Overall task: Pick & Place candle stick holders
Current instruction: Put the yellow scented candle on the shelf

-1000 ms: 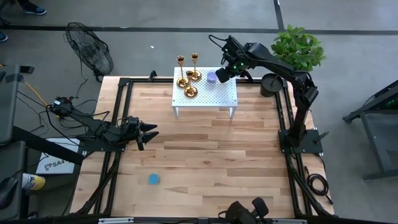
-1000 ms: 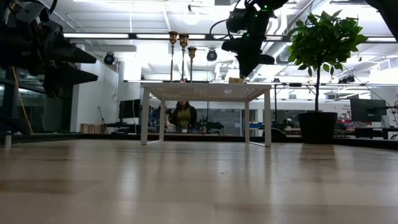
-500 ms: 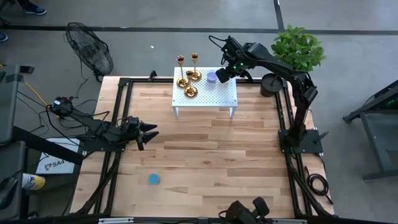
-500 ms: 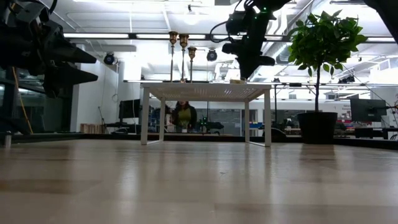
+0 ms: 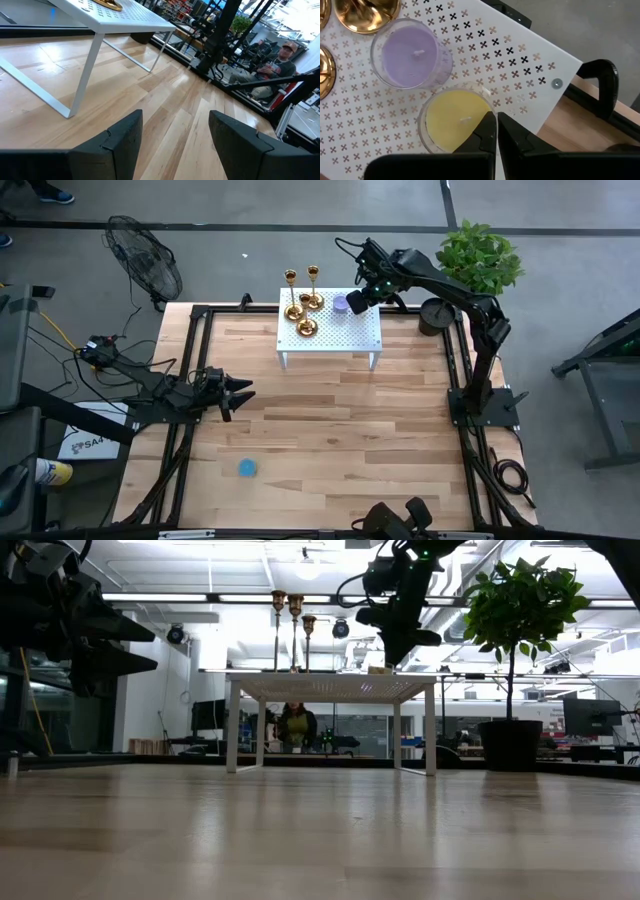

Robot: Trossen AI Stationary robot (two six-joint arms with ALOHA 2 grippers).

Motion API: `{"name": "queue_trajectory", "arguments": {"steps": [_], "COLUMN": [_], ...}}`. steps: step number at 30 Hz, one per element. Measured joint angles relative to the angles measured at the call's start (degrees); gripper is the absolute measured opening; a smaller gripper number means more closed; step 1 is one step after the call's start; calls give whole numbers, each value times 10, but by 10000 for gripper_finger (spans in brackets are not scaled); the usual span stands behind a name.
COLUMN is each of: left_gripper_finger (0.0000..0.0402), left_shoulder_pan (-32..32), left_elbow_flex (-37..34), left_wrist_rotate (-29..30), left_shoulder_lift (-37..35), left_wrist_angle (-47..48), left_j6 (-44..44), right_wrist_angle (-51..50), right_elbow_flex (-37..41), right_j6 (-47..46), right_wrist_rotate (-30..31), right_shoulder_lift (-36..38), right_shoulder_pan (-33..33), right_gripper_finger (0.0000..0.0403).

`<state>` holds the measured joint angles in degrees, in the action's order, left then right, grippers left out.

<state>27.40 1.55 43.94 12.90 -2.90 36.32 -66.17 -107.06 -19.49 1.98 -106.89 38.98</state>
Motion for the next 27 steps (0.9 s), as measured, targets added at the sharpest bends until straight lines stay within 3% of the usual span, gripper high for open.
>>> {"name": "queue_trajectory", "arguments": {"steps": [27], "left_gripper_finger": [225], "left_shoulder_pan": [0], "left_elbow_flex": [0], "left_wrist_rotate": [0], "left_shoulder_lift": [0], "left_wrist_angle": [0], "left_j6": [0], "right_wrist_angle": [-6], "right_elbow_flex": [0], "right_j6": [5], "right_wrist_rotate": [7], "right_shoulder_lift": [0], "right_shoulder_pan": [0], "right_gripper_finger": [0]}}
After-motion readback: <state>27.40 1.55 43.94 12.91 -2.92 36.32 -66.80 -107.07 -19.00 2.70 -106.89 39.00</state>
